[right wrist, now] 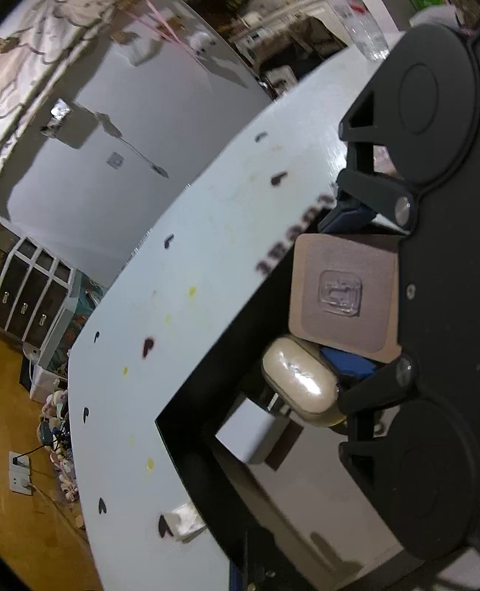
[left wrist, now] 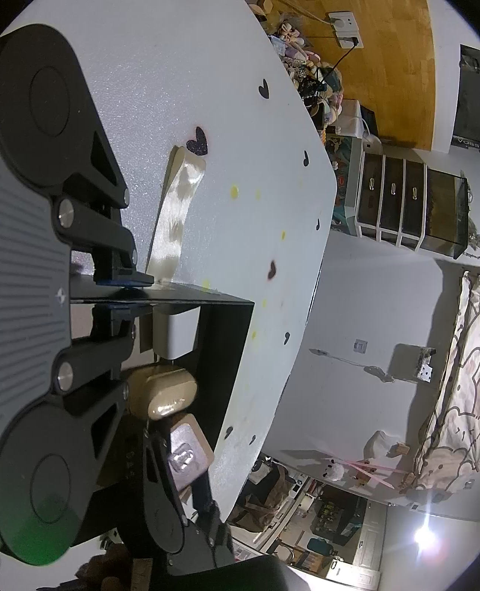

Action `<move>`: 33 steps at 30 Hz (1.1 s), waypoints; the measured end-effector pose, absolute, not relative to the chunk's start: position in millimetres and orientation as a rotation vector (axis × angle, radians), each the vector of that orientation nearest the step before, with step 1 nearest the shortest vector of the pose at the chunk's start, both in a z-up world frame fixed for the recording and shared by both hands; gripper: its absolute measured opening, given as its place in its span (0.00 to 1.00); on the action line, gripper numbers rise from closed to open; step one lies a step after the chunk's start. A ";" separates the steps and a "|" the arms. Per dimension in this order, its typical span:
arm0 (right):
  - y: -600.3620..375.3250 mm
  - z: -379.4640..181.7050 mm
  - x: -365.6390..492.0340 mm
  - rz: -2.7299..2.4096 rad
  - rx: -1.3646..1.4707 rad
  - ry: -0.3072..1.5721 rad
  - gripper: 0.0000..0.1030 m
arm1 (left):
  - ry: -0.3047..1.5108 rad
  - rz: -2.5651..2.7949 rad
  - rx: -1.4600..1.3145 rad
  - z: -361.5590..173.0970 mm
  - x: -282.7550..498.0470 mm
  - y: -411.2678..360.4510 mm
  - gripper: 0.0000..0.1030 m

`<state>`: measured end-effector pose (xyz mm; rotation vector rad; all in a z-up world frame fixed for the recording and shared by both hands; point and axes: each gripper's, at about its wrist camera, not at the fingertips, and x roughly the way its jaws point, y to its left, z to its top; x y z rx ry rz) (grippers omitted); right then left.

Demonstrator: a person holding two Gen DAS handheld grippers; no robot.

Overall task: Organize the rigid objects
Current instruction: 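Carry the tan square pad into the black box and release it, then withdraw the right gripper from the box toward the remaining items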

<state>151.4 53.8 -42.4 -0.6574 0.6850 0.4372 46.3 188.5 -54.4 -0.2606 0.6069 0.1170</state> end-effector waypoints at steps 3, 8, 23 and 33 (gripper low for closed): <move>51.4 -42.3 156.7 0.438 -0.591 0.731 0.65 | 0.607 0.117 -0.261 -54.3 46.2 188.6 0.08; 35.4 -35.8 173.4 0.425 -0.406 0.800 0.65 | 0.607 0.118 -0.261 -54.2 46.2 188.5 0.08; -1.4 -6.3 164.6 0.497 -0.235 0.783 0.70 | 0.609 0.121 -0.259 -54.3 46.9 188.6 0.08; -28.6 1.8 142.0 0.539 -0.163 0.733 0.79 | 0.610 0.124 -0.256 -54.4 47.4 189.0 0.08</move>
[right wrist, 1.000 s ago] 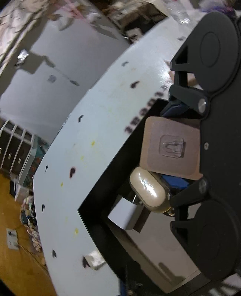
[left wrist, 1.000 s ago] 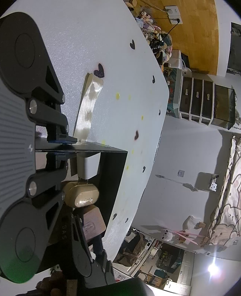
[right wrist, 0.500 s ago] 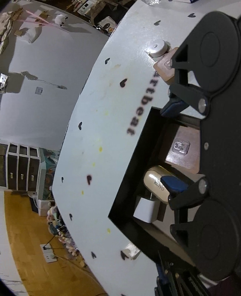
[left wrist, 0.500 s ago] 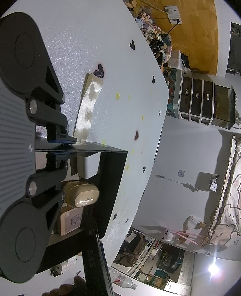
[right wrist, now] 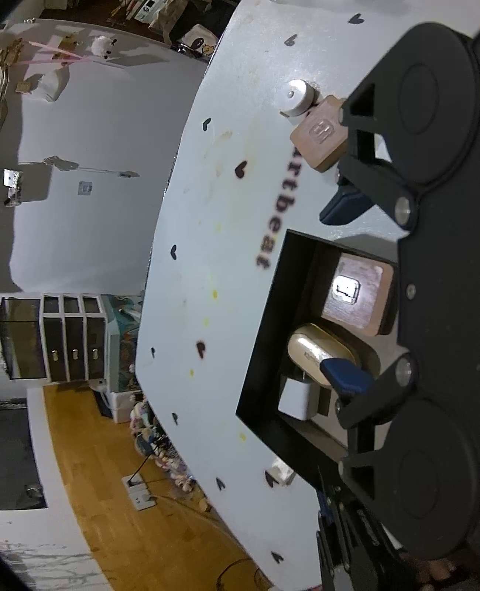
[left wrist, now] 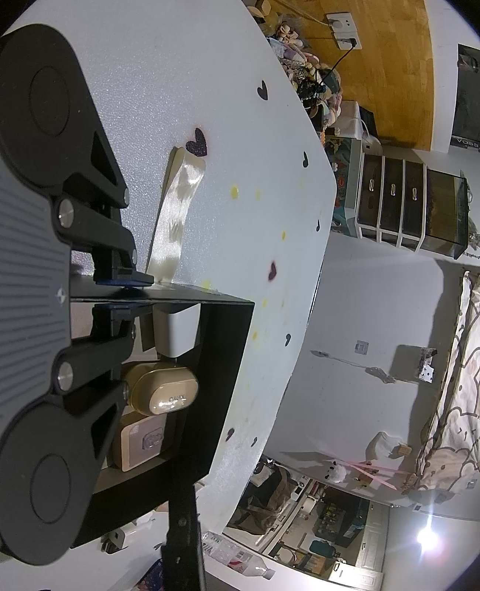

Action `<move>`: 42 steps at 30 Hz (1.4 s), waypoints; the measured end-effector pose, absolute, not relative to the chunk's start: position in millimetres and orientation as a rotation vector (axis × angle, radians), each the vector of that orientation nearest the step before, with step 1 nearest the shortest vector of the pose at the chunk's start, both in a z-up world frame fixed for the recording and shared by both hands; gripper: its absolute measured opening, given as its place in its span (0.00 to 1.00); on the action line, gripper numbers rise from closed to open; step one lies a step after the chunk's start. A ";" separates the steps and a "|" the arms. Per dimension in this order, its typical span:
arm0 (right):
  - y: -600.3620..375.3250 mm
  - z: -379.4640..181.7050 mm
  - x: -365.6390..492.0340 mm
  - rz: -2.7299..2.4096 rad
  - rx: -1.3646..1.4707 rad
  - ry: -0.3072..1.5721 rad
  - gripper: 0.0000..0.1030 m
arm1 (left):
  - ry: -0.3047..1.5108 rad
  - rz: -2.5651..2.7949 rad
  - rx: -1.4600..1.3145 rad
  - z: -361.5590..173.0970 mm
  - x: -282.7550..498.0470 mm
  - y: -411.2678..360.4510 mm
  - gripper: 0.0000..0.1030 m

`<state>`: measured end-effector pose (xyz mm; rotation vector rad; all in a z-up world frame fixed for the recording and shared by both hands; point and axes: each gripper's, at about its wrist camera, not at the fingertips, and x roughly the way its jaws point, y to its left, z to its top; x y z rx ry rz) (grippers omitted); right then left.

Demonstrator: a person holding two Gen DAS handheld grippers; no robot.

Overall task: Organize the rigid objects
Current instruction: 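Withdraw the right gripper from the box toward the remaining items, then grasp the white square charger with the right gripper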

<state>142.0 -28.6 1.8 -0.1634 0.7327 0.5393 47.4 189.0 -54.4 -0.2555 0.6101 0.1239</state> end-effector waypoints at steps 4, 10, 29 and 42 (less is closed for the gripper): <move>-42.3 3.9 129.9 0.544 -0.134 0.705 0.85 | 0.610 0.124 -0.255 -54.4 47.3 189.1 0.08; -62.5 3.1 112.0 0.543 -0.103 0.671 0.91 | 0.610 0.126 -0.254 -54.3 47.0 189.3 0.08; -160.3 -33.9 99.8 0.282 -0.032 0.573 0.97 | 0.627 0.173 -0.189 -49.3 48.0 178.0 0.04; -193.0 -79.2 116.6 0.155 0.033 0.568 0.86 | 0.629 0.205 -0.160 -48.3 48.8 170.8 0.03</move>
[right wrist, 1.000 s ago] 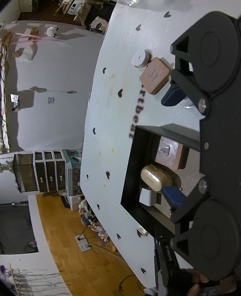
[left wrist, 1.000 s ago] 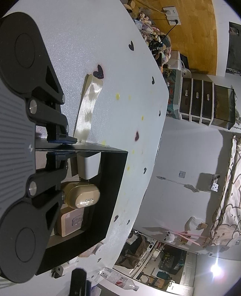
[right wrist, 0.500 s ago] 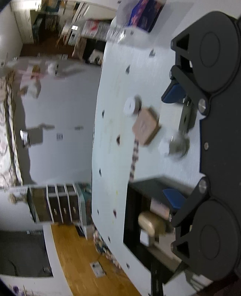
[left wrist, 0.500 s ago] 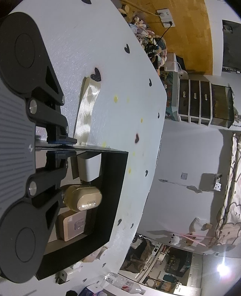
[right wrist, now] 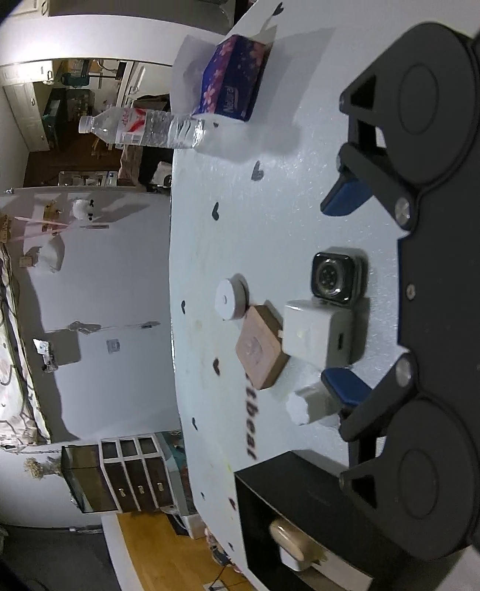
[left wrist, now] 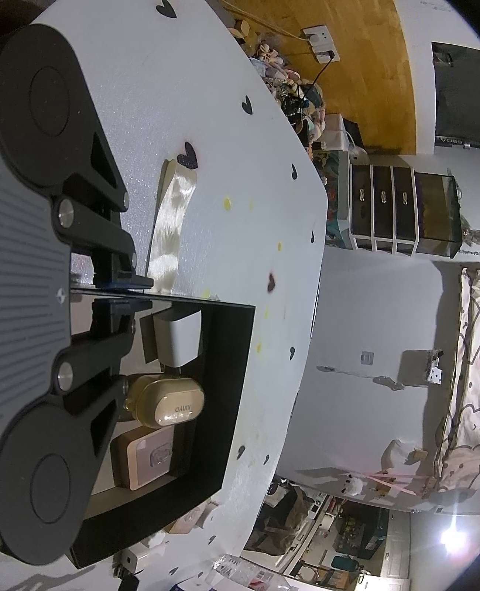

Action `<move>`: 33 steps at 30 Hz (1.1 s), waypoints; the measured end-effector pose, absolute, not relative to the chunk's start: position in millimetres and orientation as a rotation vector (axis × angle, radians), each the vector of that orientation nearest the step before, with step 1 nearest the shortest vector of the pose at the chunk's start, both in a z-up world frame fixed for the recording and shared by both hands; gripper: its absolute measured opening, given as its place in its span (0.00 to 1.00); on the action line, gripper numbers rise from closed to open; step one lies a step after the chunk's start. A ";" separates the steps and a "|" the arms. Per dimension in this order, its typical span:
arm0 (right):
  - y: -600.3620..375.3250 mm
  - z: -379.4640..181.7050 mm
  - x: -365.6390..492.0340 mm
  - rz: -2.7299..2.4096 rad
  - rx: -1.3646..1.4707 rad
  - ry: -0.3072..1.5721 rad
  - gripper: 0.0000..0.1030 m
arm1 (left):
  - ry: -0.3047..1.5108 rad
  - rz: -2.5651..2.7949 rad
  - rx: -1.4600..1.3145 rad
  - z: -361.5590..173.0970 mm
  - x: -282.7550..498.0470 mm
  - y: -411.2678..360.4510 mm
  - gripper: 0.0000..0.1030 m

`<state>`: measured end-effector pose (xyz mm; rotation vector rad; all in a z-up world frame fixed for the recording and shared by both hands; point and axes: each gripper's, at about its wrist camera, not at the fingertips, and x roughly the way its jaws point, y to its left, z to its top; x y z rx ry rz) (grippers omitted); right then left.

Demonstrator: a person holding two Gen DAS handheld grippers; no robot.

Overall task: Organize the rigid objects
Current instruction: 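Grasp the white square charger with the right gripper, then carry the white charger into the black box and open the right gripper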

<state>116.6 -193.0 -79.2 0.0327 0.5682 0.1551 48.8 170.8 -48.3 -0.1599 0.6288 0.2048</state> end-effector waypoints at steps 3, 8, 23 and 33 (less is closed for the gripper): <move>-187.7 -77.3 124.3 0.177 0.039 0.557 0.81 | 0.629 0.207 -0.162 -48.1 48.7 170.8 0.03; -169.1 -74.5 141.0 0.196 0.024 0.567 0.71 | 0.629 0.205 -0.161 -48.1 48.8 170.6 0.03; -146.8 -90.1 167.4 0.167 -0.043 0.647 0.48 | 0.628 0.203 -0.164 -48.6 48.9 170.5 0.03; -154.2 -85.1 164.5 0.172 -0.007 0.655 0.46 | 0.628 0.203 -0.163 -48.6 48.8 170.4 0.03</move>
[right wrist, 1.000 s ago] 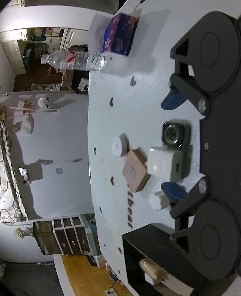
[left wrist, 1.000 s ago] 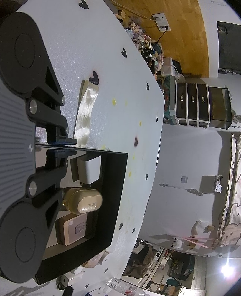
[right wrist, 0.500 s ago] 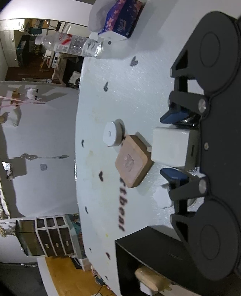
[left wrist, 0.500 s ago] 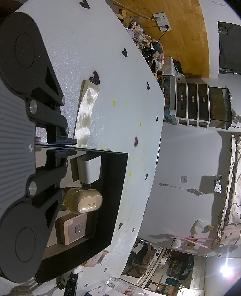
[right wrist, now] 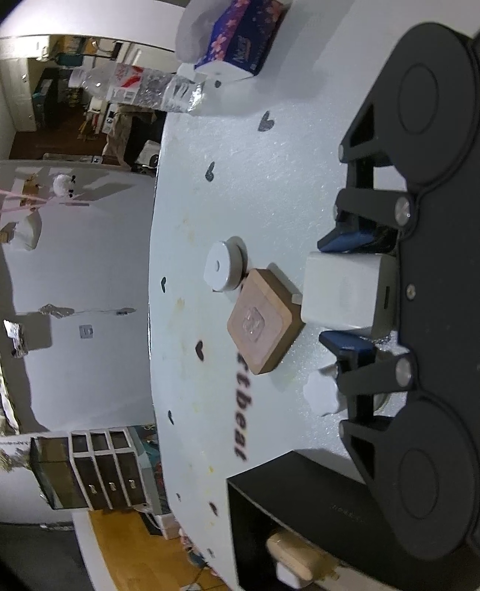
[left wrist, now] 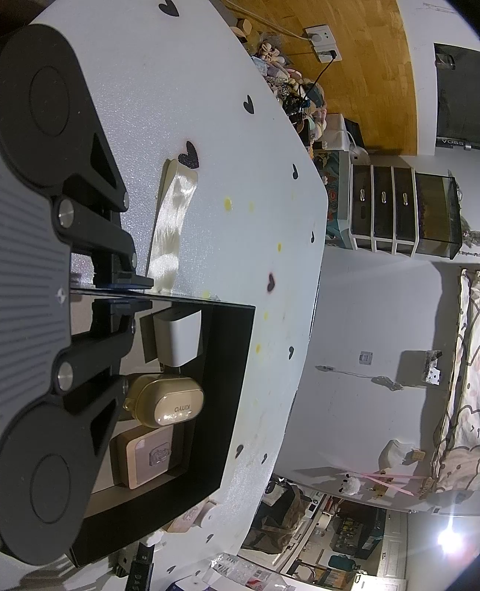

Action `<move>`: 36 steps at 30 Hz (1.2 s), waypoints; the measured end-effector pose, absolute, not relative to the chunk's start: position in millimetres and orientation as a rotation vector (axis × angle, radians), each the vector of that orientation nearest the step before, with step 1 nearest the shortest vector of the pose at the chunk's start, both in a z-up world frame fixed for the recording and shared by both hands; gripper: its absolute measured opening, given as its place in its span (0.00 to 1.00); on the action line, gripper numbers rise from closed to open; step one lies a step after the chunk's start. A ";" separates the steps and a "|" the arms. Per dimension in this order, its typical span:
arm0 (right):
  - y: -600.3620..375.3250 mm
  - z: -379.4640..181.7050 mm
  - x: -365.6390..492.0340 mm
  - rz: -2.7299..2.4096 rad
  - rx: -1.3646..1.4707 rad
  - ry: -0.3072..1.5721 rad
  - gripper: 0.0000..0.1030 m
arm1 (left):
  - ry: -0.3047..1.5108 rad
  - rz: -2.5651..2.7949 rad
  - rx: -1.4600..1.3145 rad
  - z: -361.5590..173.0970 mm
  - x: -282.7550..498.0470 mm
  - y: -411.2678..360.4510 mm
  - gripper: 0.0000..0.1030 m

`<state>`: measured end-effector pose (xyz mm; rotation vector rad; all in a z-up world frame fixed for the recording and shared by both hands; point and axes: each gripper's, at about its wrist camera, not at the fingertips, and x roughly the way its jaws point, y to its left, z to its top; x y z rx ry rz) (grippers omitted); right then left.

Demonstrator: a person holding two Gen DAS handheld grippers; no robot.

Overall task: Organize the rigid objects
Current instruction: 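Carry the white charger into the black box and open the right gripper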

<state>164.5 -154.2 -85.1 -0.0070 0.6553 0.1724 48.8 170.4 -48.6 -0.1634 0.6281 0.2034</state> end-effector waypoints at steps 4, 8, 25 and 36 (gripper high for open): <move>-161.9 -70.0 154.5 0.169 0.016 0.617 0.46 | 0.628 0.204 -0.164 -48.6 48.8 170.5 0.03; -167.2 -44.4 140.4 0.208 0.058 0.557 0.46 | 0.628 0.204 -0.164 -48.7 48.8 170.6 0.03; -35.8 1.5 123.1 0.717 0.054 0.643 0.46 | 0.619 0.194 -0.174 -49.1 48.7 171.0 0.04; 41.6 -30.2 142.0 0.770 0.064 0.867 0.46 | 0.609 0.177 -0.181 -50.9 46.8 171.5 0.05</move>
